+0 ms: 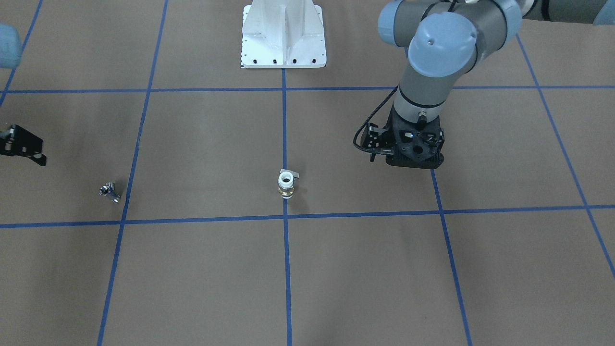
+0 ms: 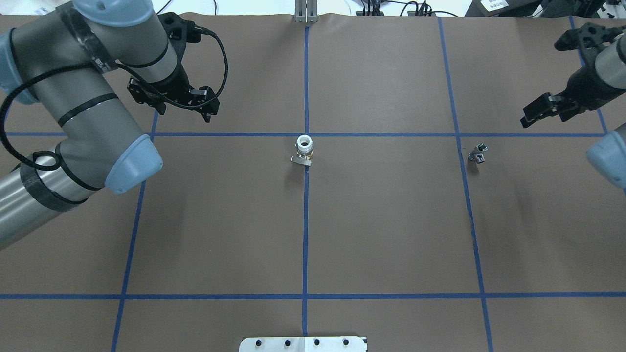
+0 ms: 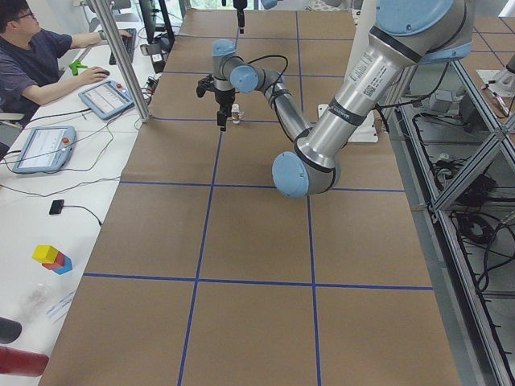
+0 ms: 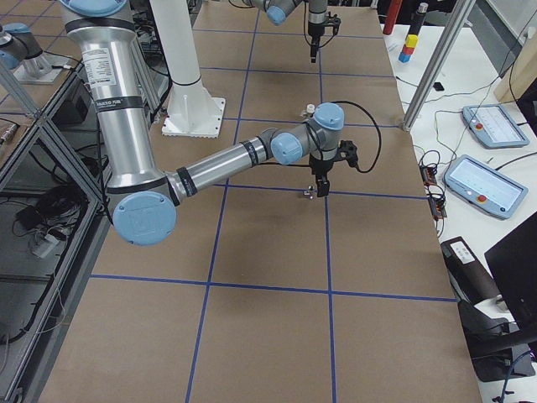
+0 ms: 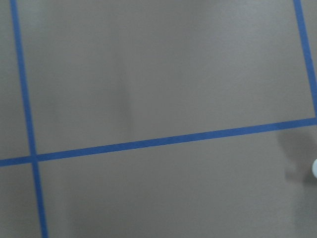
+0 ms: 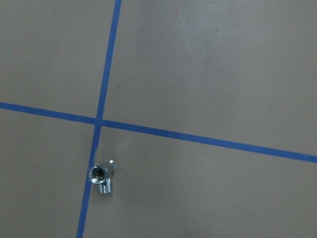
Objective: Assemble PPR valve and pipe with both arms
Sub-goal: 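Lower the right gripper onto the silver elbow fitting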
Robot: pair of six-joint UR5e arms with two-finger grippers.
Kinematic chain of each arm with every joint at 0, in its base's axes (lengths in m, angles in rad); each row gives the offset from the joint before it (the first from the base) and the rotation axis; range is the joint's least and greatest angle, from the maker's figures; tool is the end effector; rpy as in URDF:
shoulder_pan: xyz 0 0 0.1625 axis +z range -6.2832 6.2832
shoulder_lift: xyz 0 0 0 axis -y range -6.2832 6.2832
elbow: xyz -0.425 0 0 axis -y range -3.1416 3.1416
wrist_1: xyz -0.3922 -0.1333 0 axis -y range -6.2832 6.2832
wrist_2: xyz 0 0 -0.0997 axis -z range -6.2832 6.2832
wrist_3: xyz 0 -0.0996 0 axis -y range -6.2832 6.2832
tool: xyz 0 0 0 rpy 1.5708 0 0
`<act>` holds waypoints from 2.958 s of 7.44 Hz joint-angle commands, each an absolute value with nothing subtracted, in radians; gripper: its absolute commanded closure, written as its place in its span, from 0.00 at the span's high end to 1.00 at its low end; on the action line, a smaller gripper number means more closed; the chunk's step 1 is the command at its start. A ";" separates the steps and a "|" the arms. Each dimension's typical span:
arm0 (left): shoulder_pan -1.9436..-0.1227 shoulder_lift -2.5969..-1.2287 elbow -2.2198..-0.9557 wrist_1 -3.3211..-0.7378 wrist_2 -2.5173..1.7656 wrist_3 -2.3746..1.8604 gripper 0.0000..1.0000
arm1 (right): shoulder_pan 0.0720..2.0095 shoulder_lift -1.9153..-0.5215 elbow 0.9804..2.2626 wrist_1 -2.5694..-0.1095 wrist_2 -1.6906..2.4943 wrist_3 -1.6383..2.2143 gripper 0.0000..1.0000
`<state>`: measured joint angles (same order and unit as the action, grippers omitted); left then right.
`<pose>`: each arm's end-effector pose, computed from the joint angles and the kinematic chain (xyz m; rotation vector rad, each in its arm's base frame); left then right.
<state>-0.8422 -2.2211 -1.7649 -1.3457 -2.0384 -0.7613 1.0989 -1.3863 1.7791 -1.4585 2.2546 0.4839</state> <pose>0.3672 -0.5443 0.2221 0.1401 0.7444 0.1136 -0.1941 -0.5352 0.4495 0.1231 -0.8170 -0.1613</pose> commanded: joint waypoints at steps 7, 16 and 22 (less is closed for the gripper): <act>-0.856 -2.215 -1.758 -1.333 -2.039 -0.756 1.00 | 0.928 -1.269 1.585 -1.351 2.194 0.572 0.99; -0.854 -2.215 -1.747 -1.333 -2.039 -0.758 1.00 | 0.913 -1.269 1.552 -1.359 2.203 0.571 0.75; -0.854 -2.214 -1.747 -1.333 -2.040 -0.758 1.00 | 0.911 -1.266 1.551 -1.361 2.200 0.571 0.59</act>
